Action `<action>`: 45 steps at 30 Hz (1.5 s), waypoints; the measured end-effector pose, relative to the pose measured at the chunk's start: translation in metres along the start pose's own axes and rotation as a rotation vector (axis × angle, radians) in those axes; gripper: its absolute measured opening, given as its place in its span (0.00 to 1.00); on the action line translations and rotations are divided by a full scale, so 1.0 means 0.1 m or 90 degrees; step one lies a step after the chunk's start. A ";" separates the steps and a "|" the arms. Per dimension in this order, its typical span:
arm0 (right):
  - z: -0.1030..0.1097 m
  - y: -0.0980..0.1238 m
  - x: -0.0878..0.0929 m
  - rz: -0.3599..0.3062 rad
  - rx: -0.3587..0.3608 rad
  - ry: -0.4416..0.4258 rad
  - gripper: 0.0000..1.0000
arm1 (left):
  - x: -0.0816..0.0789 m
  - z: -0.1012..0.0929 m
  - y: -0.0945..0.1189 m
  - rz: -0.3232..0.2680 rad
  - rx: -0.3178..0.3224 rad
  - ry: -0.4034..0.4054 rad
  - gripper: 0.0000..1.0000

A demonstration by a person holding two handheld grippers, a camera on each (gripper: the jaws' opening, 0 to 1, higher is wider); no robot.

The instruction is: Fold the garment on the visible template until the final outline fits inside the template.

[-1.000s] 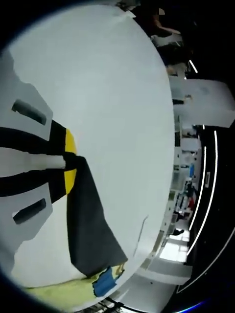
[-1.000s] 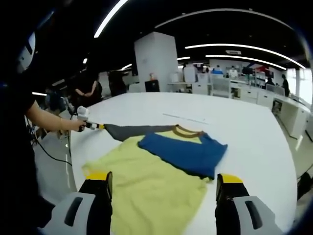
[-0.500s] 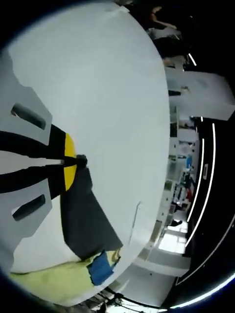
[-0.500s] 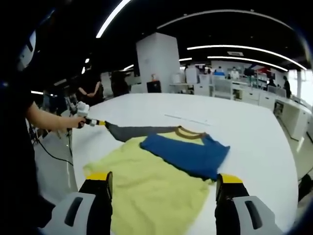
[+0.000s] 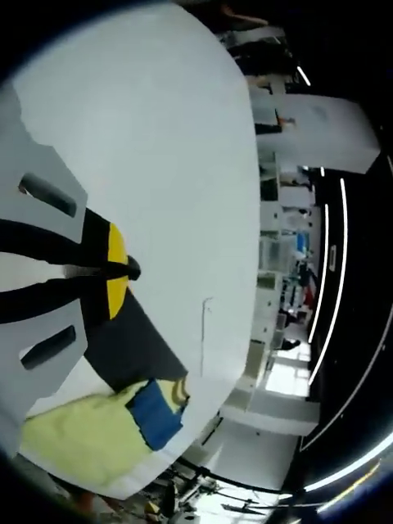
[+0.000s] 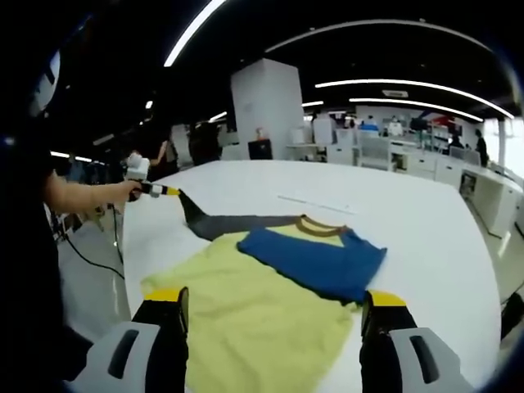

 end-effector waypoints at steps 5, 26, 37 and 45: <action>0.01 0.00 0.01 -0.002 -0.002 0.000 0.86 | -0.07 -0.31 -0.09 0.013 0.050 -0.017 0.00; -0.12 0.10 0.14 -0.001 0.013 -0.013 0.85 | 0.28 -1.35 -0.74 0.089 0.177 -0.091 0.00; -0.16 0.13 0.13 -0.008 0.015 -0.012 0.86 | 0.57 -1.48 -0.98 0.134 0.191 -0.125 0.00; -0.10 0.14 0.11 -0.011 0.014 -0.009 0.88 | 0.63 -1.47 -1.00 0.131 0.193 -0.172 0.08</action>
Point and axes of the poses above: the point that each gripper's makers call its tool centre point, and the gripper's own axes: y roughly backward along the fingers, z roughly to its left, x roughly out of its underside, the point moved 2 cm from there along y, roughly backward along the fingers, and after that the axes turned 4 degrees about -z, right-handed, at the moved point
